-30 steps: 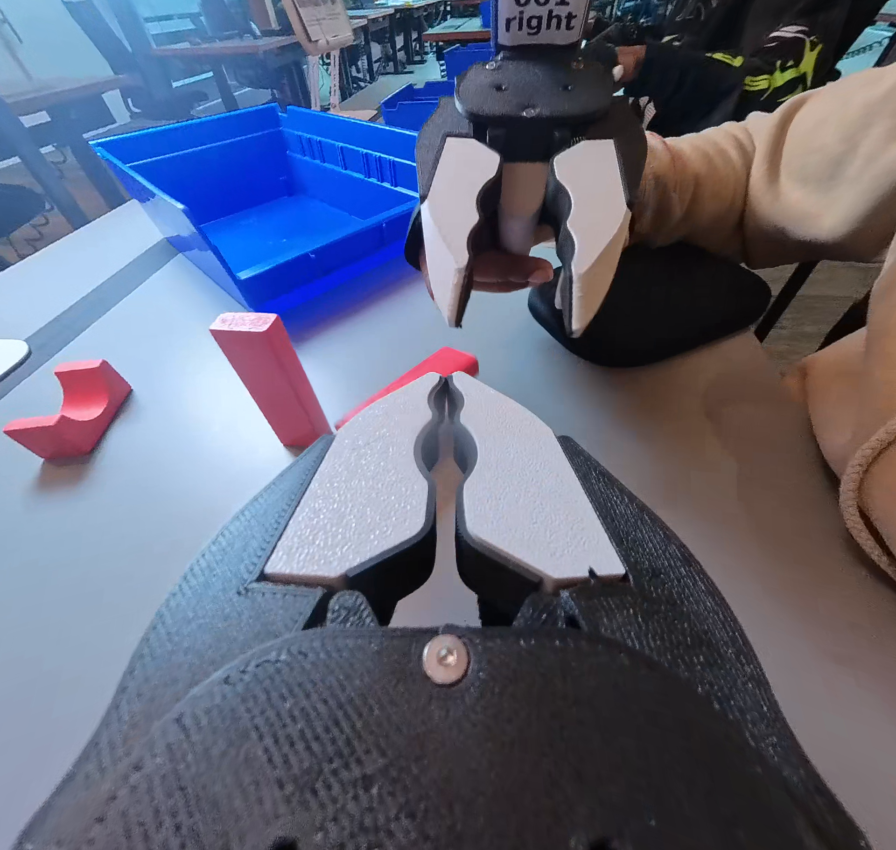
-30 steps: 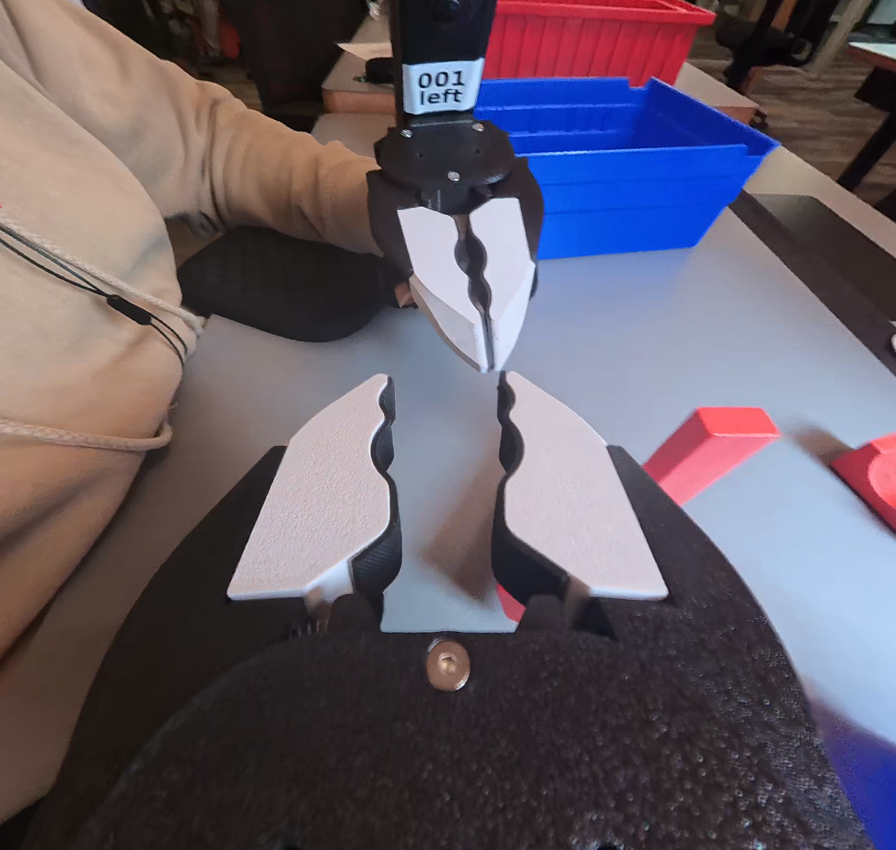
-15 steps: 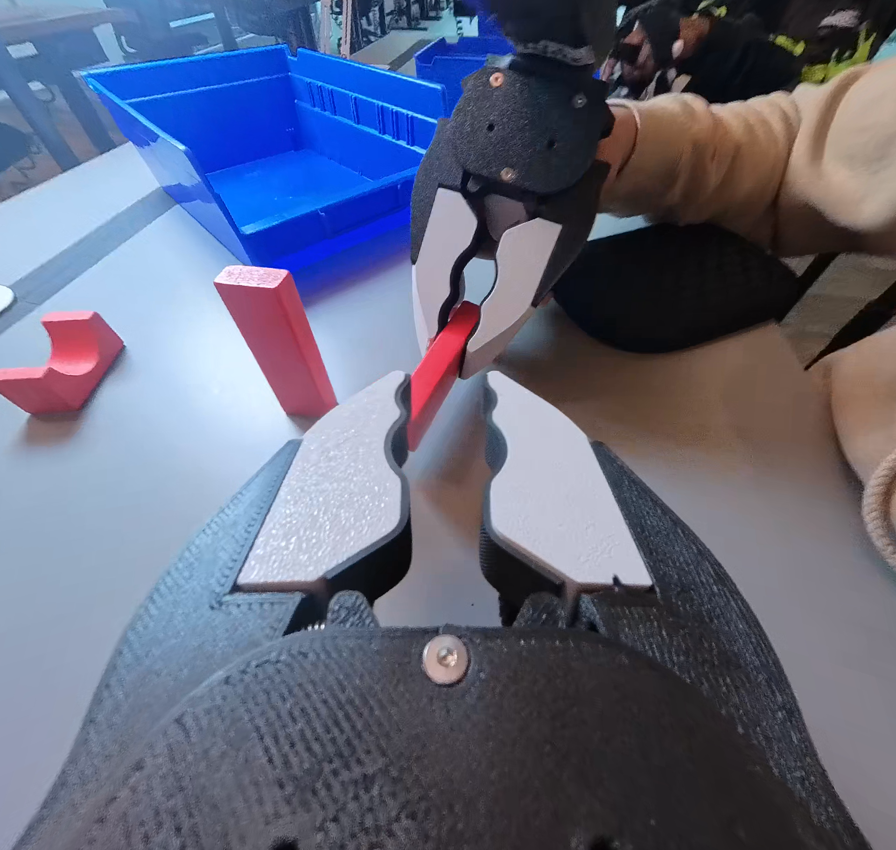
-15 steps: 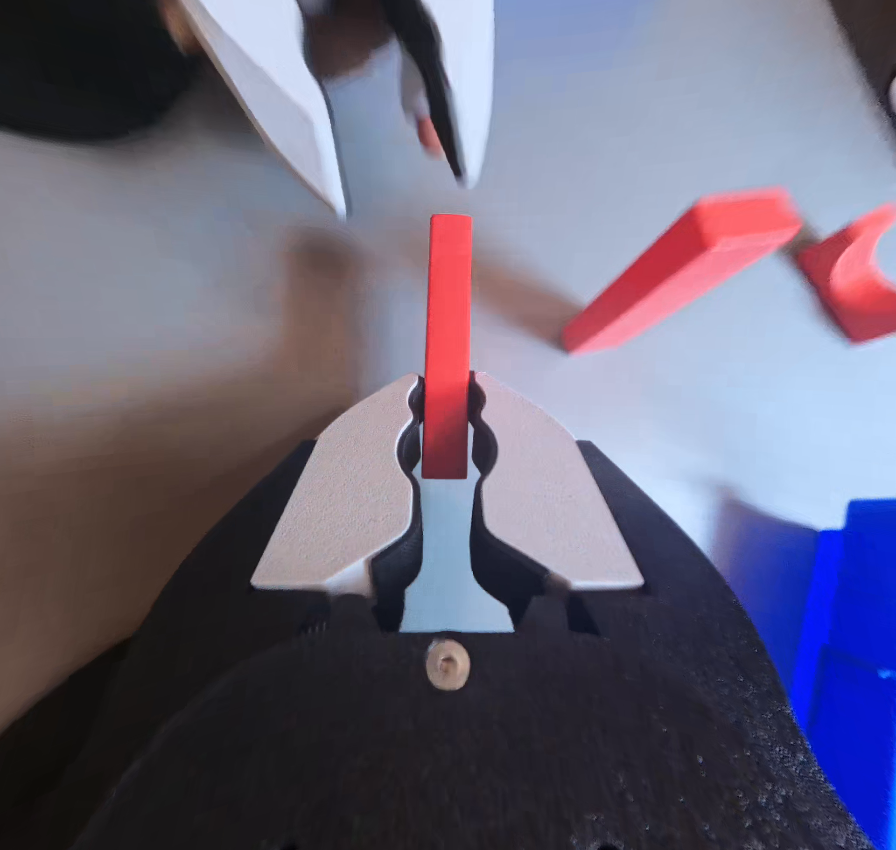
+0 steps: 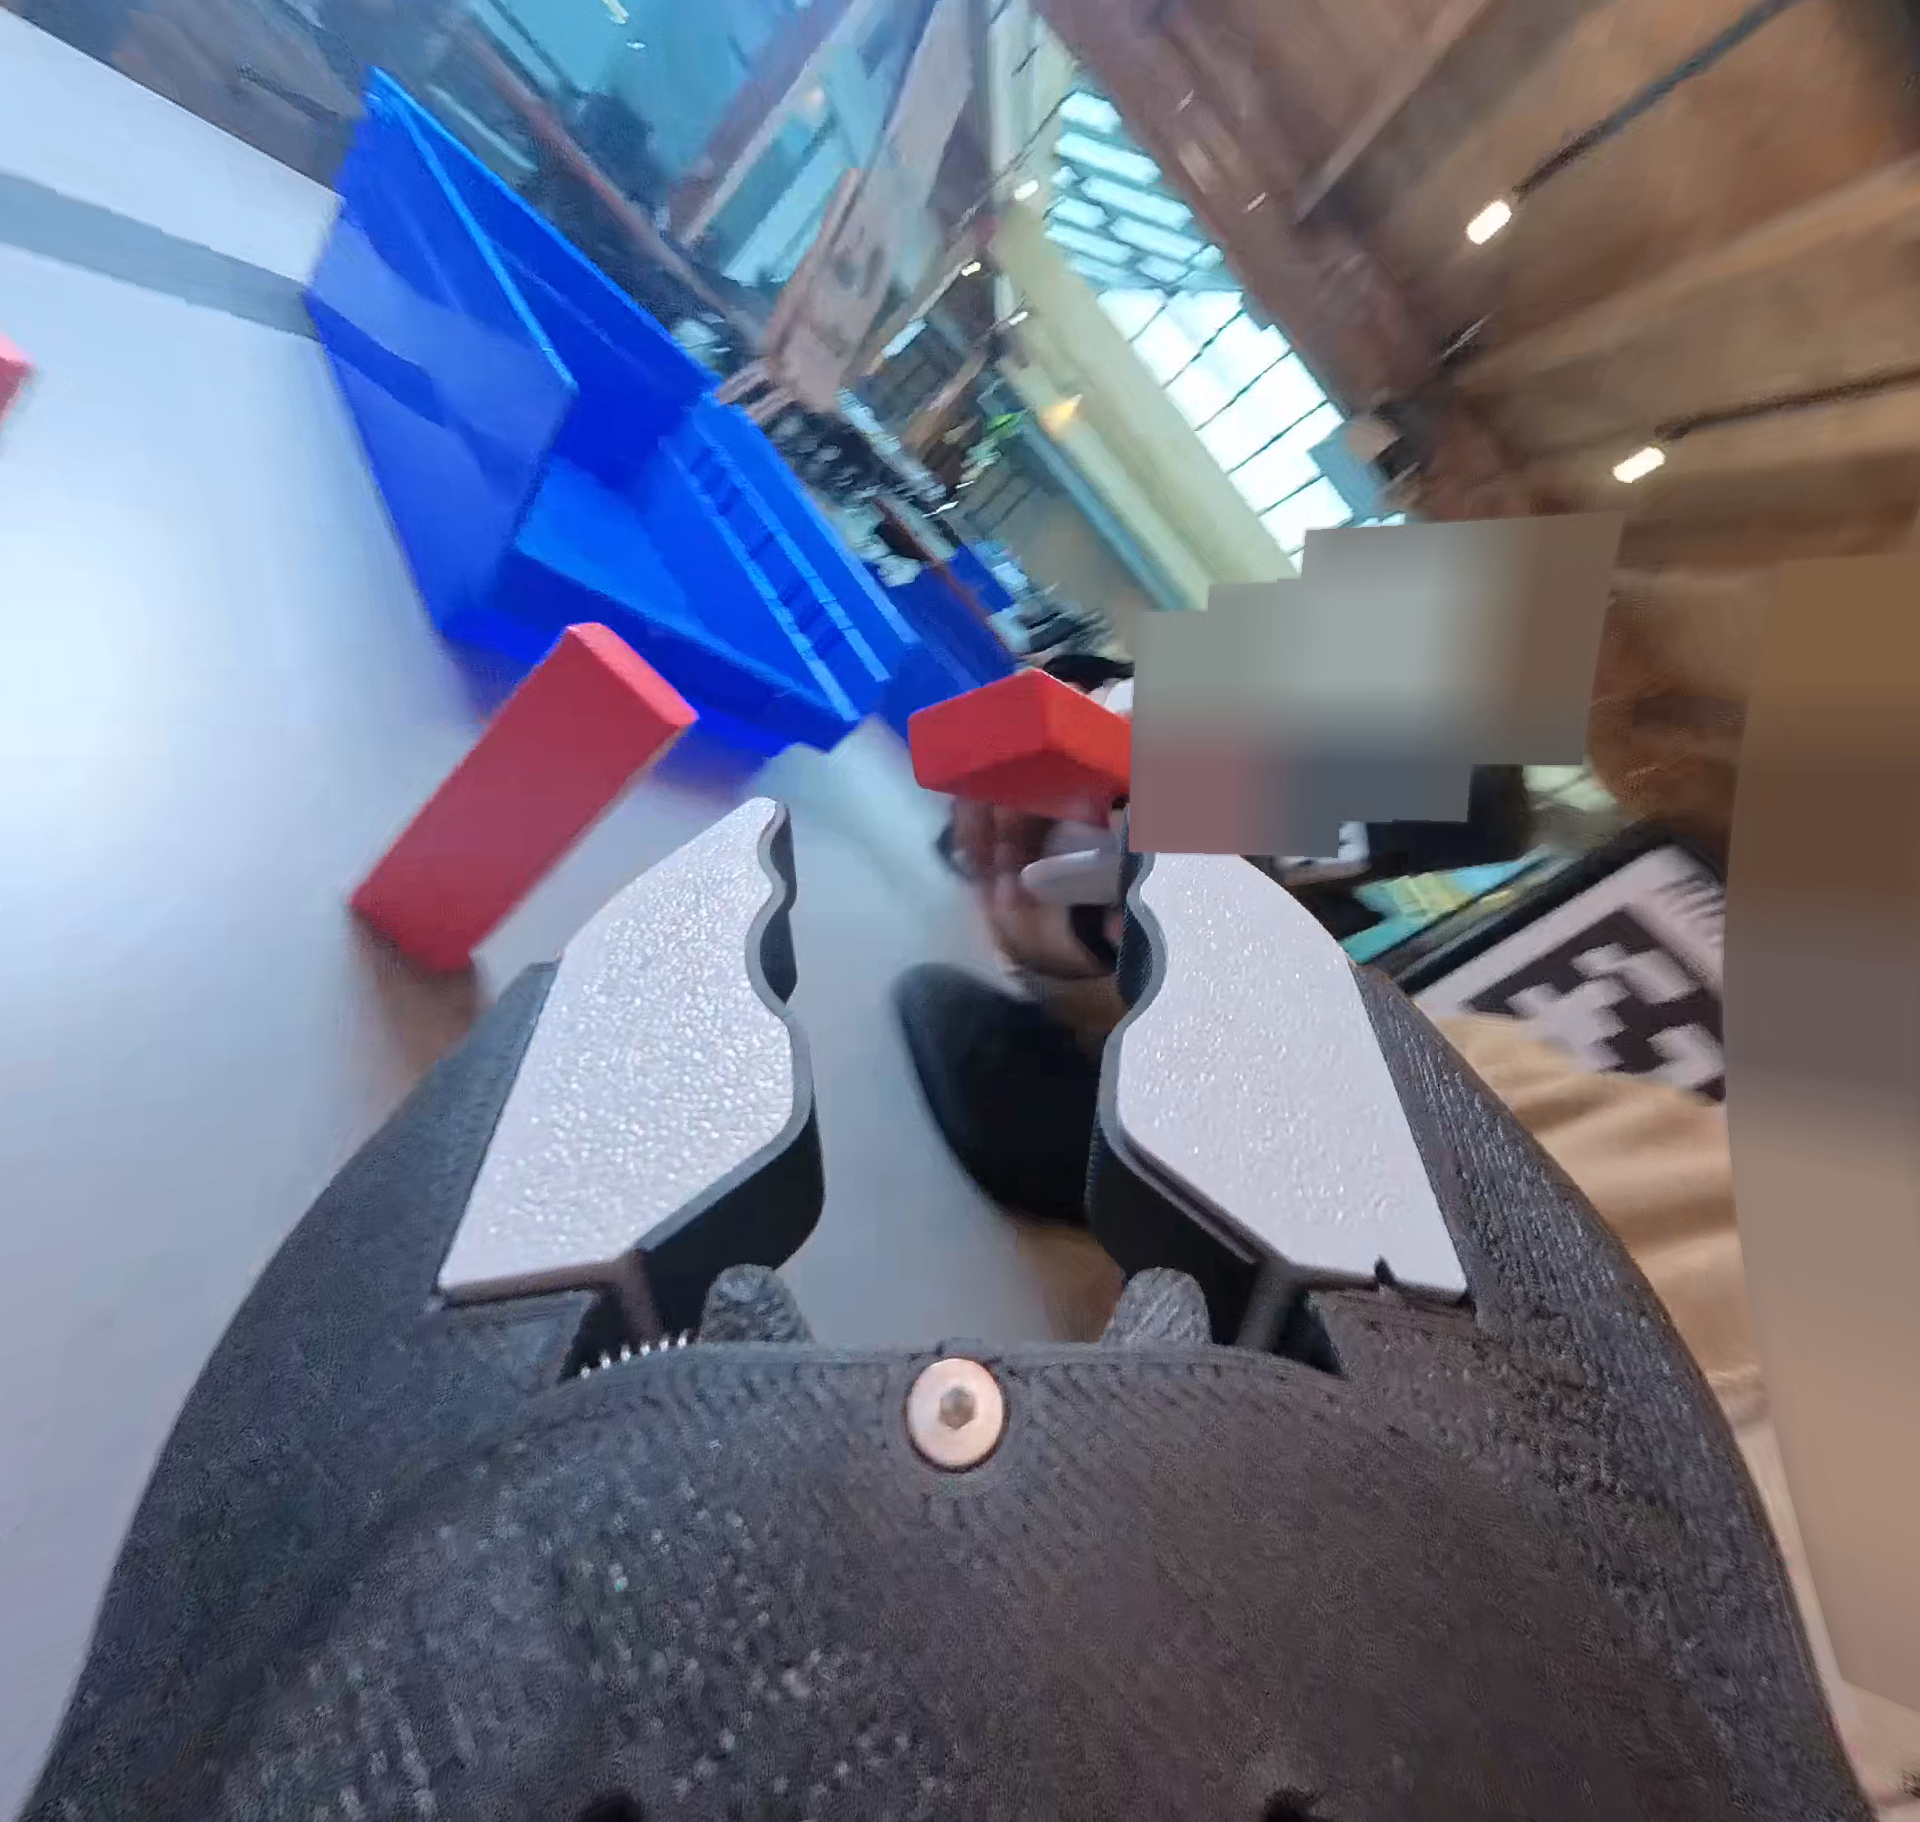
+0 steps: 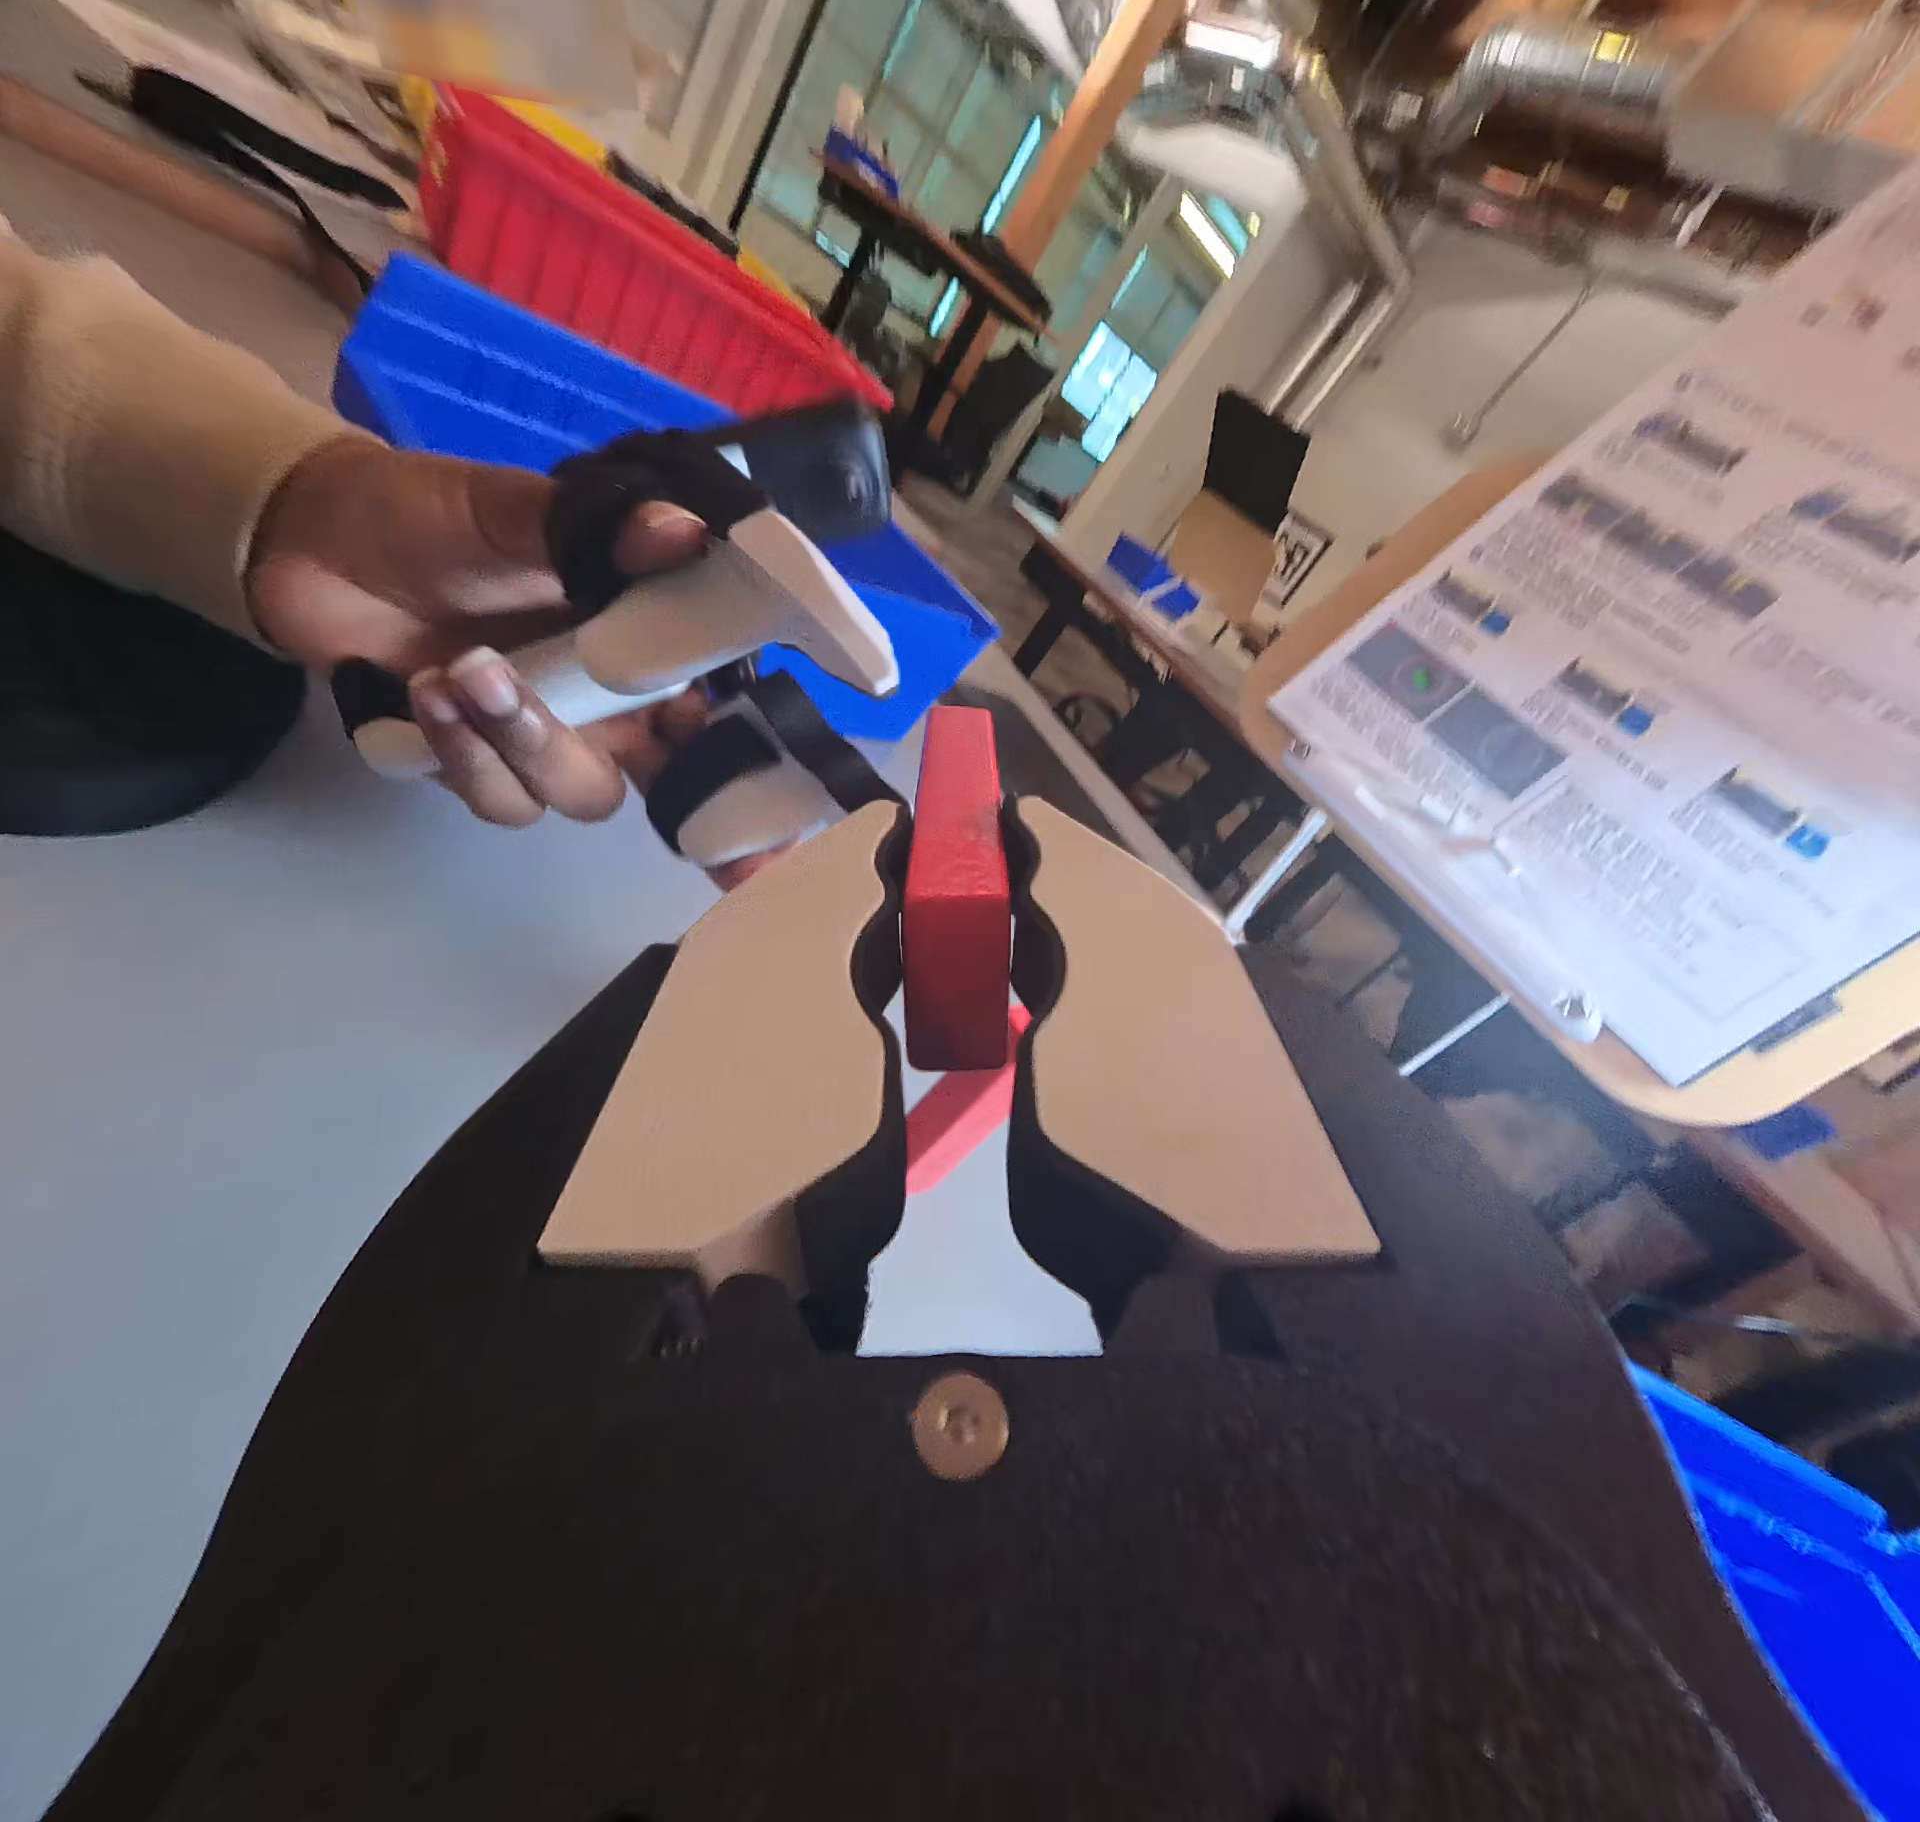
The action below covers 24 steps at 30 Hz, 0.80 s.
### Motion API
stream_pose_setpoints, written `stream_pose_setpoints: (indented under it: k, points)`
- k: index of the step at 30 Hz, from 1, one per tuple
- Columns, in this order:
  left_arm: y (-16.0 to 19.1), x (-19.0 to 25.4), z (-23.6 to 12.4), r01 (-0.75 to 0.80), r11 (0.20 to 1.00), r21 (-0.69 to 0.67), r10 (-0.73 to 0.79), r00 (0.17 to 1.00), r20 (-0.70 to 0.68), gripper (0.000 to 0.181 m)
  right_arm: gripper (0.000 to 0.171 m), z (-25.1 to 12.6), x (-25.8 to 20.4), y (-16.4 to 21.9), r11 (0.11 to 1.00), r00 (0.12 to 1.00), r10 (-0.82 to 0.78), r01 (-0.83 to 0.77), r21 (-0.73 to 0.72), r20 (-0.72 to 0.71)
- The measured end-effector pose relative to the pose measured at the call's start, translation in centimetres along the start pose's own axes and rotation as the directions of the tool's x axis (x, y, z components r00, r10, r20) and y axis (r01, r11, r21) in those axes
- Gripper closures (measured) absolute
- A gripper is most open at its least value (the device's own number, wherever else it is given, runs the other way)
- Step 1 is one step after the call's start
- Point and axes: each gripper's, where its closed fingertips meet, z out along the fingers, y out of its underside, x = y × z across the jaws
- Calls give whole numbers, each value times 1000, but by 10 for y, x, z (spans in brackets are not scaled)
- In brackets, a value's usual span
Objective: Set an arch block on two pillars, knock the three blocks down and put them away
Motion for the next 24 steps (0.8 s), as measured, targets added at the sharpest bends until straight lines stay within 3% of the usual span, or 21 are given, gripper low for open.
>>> stream_pose_setpoints:
  k: [2, 4, 9, 12, 16, 24]
  points:
    - [-5, 19, 1, 144, 989, 33, -136, 975, -174, 123, 155, -3, -4, -14, 997, 999, -51, 52, 57, -17]
    - [-3, 39, 1, 188, 982, 17, -174, 936, -305, 130, 155, -5, -9, -26, 988, 992, -117, 121, 91, -44]
    - [-3, 65, 3, 164, 984, 70, -126, 917, -379, 136, 155, -8, -23, -44, 951, 955, -277, 288, 111, -101]
    - [-6, 65, 2, 181, 979, 99, -134, 923, -362, 147, 155, -6, -25, -41, 928, 926, -349, 363, 80, -145]
    - [-8, 62, 2, 177, 977, 118, -129, 935, -331, 147, 154, -3, -26, -38, 904, 894, -410, 425, 45, -182]
    - [-12, 48, -3, -127, 988, 89, 139, 978, -157, 148, 136, 9, -46, -10, 934, 934, -356, 357, 14, -20]
